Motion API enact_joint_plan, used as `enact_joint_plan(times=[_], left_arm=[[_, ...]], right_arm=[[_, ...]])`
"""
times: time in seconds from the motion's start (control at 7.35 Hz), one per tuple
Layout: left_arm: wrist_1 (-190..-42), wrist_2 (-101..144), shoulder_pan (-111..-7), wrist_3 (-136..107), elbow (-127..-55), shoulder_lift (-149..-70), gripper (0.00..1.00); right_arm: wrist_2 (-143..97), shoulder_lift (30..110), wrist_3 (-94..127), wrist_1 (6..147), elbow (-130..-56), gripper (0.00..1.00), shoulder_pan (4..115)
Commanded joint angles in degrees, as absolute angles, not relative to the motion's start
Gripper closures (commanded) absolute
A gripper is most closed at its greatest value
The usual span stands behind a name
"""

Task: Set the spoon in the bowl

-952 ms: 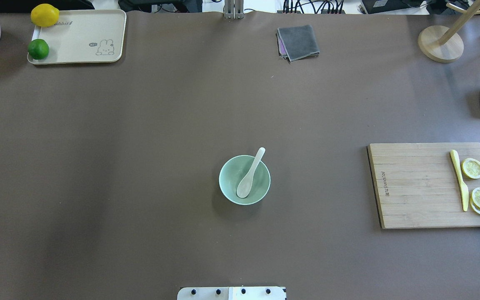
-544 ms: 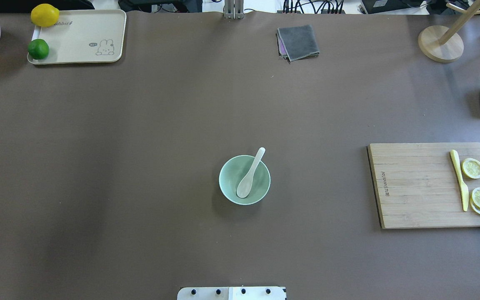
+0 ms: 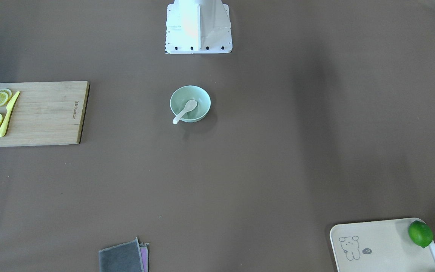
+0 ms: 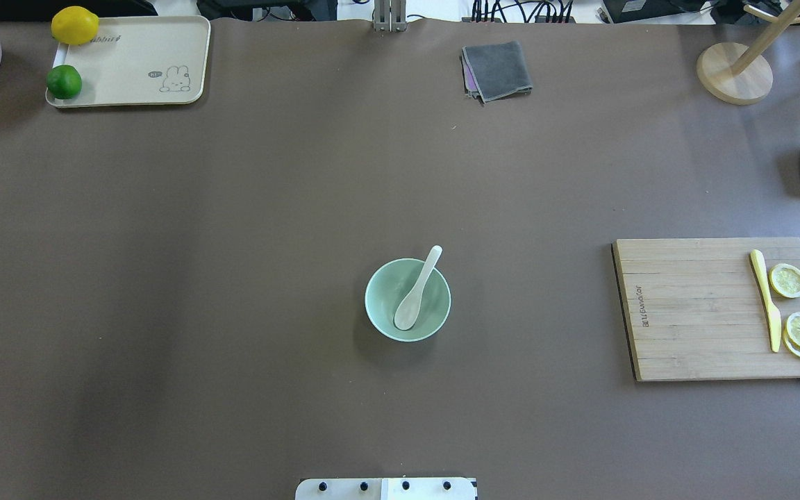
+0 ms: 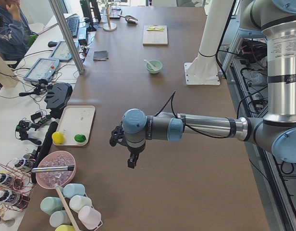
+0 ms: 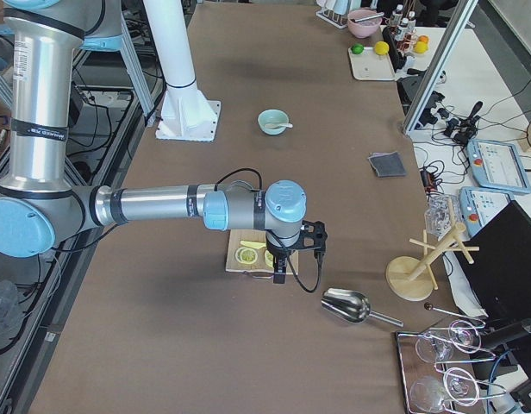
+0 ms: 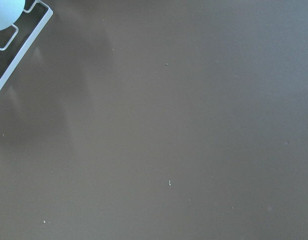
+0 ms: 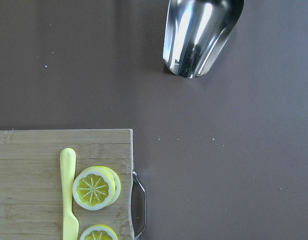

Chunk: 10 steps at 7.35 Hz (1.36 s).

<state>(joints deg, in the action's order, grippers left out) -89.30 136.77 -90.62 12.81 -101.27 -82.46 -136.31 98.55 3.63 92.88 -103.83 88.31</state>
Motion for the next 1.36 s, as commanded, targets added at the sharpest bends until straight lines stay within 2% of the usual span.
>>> enact_joint_plan(times=[0.0,0.41,1.22], left_arm=[[-89.3,136.8,-90.6,12.7,-101.1,-82.9,0.02],[-89.5,137.4,-90.6,13.1,-102.9,-83.0,0.02],[-89.4,136.8,-90.7,12.9,-102.2,-82.4,0.02]], right_arm=[[-136.8,98.7,3.4,92.8,-104.4,0.0,88.7],[-136.6,98.7,3.1,92.8,-101.9,0.0,89.4],[-135.6,98.0,2.8,92.7,-101.7,0.0,89.4]])
